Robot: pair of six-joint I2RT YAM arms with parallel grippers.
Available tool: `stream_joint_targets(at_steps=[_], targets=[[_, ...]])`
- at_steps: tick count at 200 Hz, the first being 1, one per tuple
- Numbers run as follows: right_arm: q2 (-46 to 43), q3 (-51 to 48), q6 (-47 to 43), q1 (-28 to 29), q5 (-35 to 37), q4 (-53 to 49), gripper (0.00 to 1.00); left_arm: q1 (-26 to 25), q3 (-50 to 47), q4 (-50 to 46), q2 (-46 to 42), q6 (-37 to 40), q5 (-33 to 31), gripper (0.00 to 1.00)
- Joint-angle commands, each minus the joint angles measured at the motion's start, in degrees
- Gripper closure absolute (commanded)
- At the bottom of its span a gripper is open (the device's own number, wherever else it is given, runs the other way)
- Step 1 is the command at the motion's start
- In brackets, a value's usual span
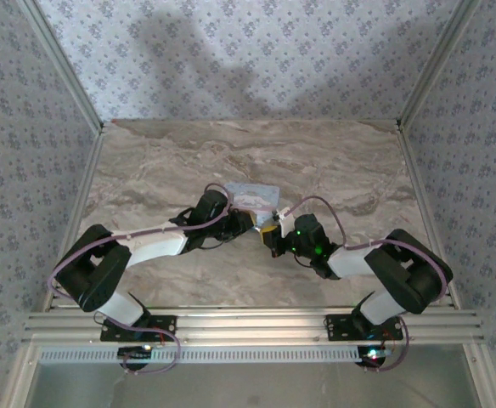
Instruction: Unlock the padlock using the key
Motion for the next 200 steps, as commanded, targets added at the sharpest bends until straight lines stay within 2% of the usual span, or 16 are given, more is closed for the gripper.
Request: stream_joint_targets(at_steps=[1,200], targets=[[0.9,1.5,1.0,0.2,-0.6,3.0,1.00,-0.2,2.2,1.3,-1.6,-0.7,1.7,0.87],[3.6,6.5,1.7,1.2,-1.4,6.5,1.00,-0.7,3.1,1.9,0.3,-0.9,2.4,0.88]])
